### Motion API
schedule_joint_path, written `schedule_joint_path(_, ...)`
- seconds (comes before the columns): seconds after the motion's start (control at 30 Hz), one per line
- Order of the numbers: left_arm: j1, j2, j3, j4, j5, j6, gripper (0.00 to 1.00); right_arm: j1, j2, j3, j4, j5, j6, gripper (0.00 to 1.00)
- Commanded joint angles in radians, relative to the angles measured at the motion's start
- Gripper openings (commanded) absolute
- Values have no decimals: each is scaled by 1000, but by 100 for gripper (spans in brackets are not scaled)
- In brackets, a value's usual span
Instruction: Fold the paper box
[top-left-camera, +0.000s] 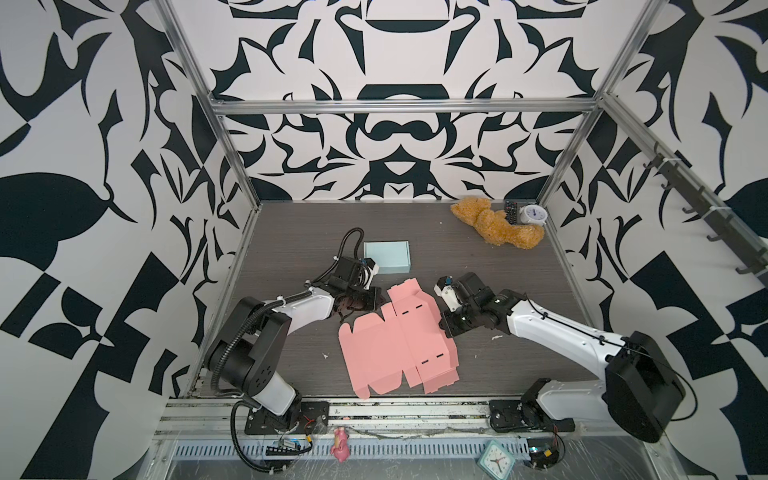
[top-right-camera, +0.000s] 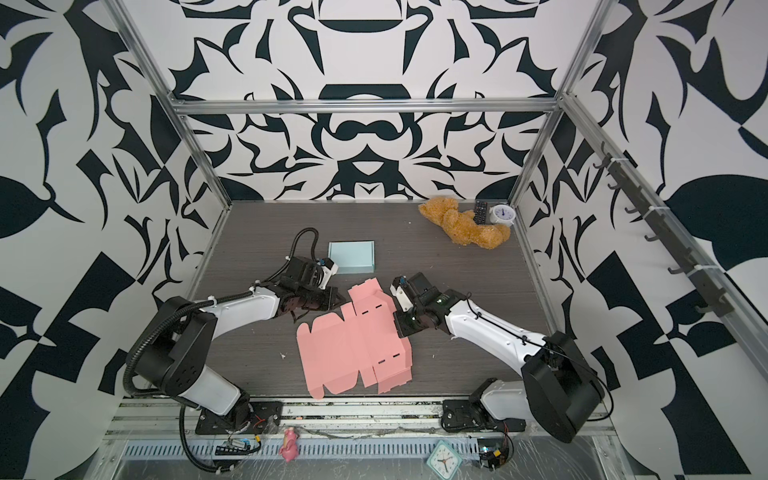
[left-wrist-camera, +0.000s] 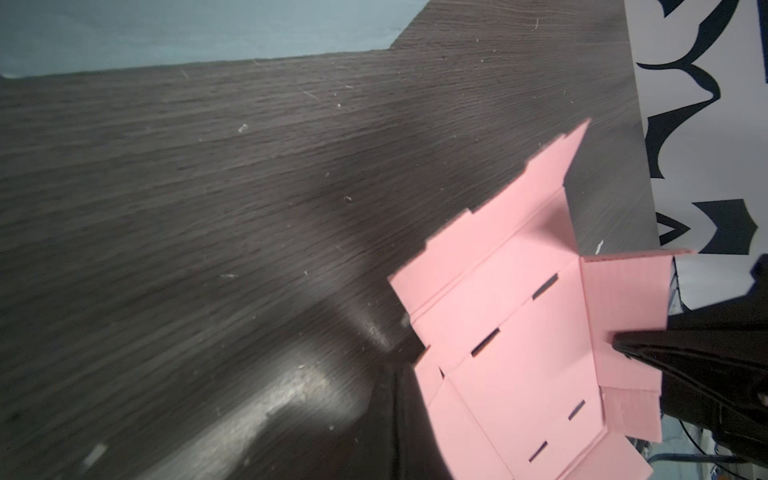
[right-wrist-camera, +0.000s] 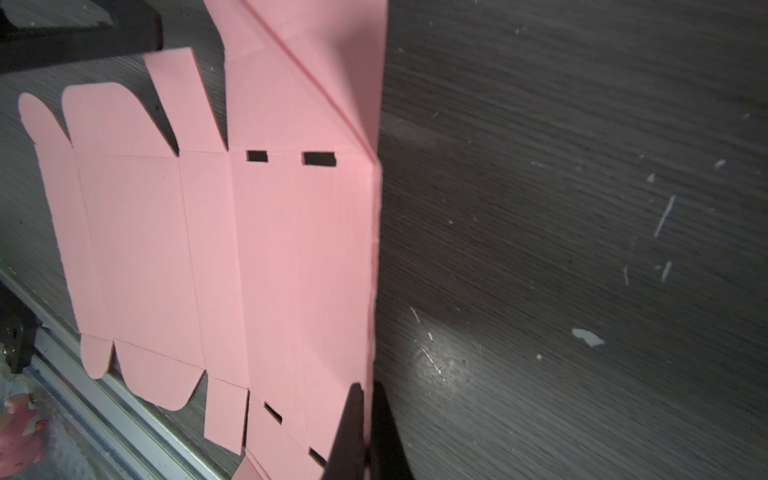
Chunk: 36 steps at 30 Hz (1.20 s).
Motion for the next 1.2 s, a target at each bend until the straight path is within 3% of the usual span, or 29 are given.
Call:
schedule_joint_path(0.0,-5,-35,-27,-10,26,-6,3,6,-6,44,-7,14,-12,0)
schedule_joint_path(0.43,-26,-56,-27,-28,41,-4,3,9,-18,62,-32,28,-25,0)
schedule_joint_path(0.63,-16,-106,-52,-55,-36,11,3,9,-3,81,-47,29,-38,0)
schedule_joint_path(0.83,33,-45,-15,-73,-37,34,2,9,1,83,-48,31,-39,0)
schedule_joint_path(0.97,39,-14,-3,-65,-78,39,2,13,0,83,-56,31,-40,0)
schedule_joint_path(1.17,36,48,35,-67,-54,67,3,14,3,87,-59,33,-45,0)
